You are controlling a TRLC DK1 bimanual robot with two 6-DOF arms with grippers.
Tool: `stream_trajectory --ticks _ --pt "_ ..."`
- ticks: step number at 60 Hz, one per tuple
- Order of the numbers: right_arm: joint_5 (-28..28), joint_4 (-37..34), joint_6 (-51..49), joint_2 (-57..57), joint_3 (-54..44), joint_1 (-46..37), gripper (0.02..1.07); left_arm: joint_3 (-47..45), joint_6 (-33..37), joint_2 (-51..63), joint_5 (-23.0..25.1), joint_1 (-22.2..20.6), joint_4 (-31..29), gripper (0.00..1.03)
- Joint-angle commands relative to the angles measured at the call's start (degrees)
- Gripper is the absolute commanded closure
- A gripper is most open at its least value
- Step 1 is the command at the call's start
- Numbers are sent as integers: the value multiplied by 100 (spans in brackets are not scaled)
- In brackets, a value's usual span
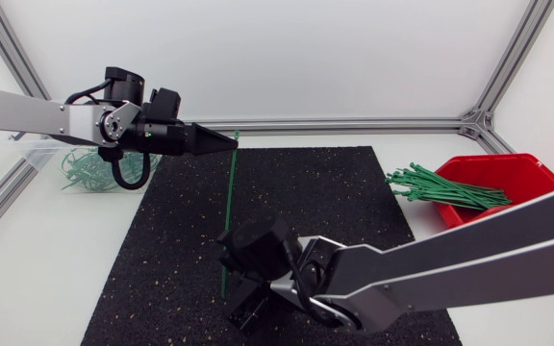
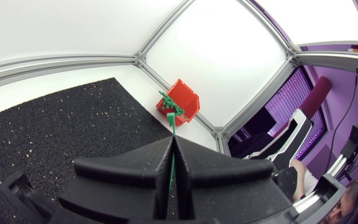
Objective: Take a green cable tie from the red box, thread the tail through the head to close it, then place it in the transparent bin on the left.
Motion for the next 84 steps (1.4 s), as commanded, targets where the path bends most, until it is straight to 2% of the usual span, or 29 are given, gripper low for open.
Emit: stream_trajectory --ticks 1,16,22,41,53,59,77,84 --pt "-61 189 -278 191 -46 -5 41 230 114 136 93 -69 -96 100" --pt "-237 681 -612 402 -55 -14 43 441 114 311 93 -113 -228 100" --pt "-377 813 -998 463 -46 -58 52 476 114 329 93 -113 -254 100" --pt "-368 1077 -1156 648 -64 -32 53 502 123 355 93 -34 -254 100" --pt "-377 1208 -1200 586 -143 -40 66 537 123 399 93 -43 -254 100" --pt "-403 1261 -1200 525 -213 -23 80 564 123 434 93 -69 -254 100" --pt "-430 1437 -1200 340 -240 56 83 643 123 505 93 -60 -298 100" --pt "-456 1463 -1192 340 -213 74 92 625 141 505 93 -51 -298 100"
